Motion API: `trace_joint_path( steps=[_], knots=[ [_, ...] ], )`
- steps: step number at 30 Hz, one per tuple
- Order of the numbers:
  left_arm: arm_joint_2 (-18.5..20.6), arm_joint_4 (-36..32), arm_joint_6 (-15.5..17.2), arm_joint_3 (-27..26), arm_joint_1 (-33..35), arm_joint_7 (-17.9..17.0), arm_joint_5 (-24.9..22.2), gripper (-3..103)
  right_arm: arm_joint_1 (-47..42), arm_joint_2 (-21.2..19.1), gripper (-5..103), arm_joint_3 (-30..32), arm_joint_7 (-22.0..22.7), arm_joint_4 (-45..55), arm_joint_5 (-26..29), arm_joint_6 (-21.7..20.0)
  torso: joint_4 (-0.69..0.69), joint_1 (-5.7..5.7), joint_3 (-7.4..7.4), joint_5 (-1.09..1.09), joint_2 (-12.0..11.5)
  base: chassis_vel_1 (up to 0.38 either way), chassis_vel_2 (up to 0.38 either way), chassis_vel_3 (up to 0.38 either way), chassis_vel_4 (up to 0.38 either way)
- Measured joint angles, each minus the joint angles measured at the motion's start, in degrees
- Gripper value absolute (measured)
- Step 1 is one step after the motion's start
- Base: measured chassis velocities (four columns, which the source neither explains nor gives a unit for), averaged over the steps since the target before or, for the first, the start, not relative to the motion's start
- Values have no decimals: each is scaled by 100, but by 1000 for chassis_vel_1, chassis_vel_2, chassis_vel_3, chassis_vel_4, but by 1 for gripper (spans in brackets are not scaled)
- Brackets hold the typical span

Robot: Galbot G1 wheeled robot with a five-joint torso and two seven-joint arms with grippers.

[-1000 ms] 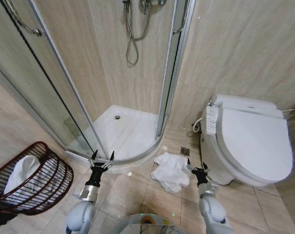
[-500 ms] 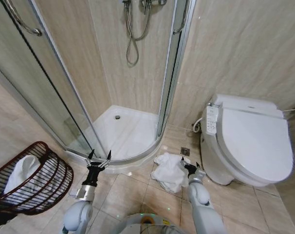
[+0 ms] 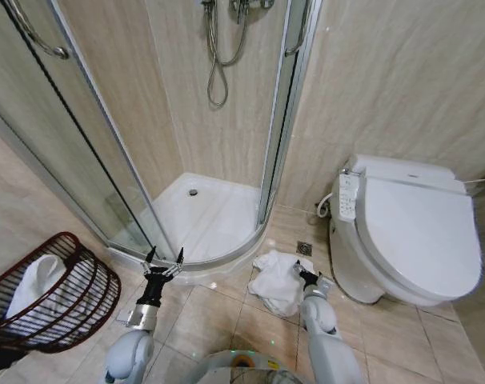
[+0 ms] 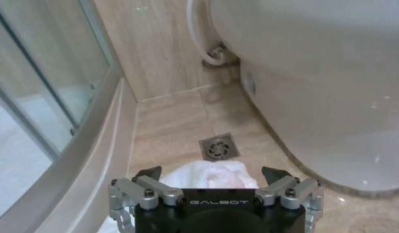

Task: Discard the used towel into the hamper.

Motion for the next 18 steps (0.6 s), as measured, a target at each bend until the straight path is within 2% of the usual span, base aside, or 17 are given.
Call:
trace_joint_path(
  steps=[8, 18],
  knots=[
    [-13, 36, -2, 19, 0, 6, 22, 100, 64, 96, 100, -32, 128, -42, 328, -199, 0, 0, 0, 0, 0, 0, 0, 0, 0],
    [-12, 75, -2, 24, -15, 8, 26, 100, 109, 206, 100, -44, 126, -358, 239, -197, 0, 0, 0, 0, 0, 0, 0, 0, 0]
  ],
)
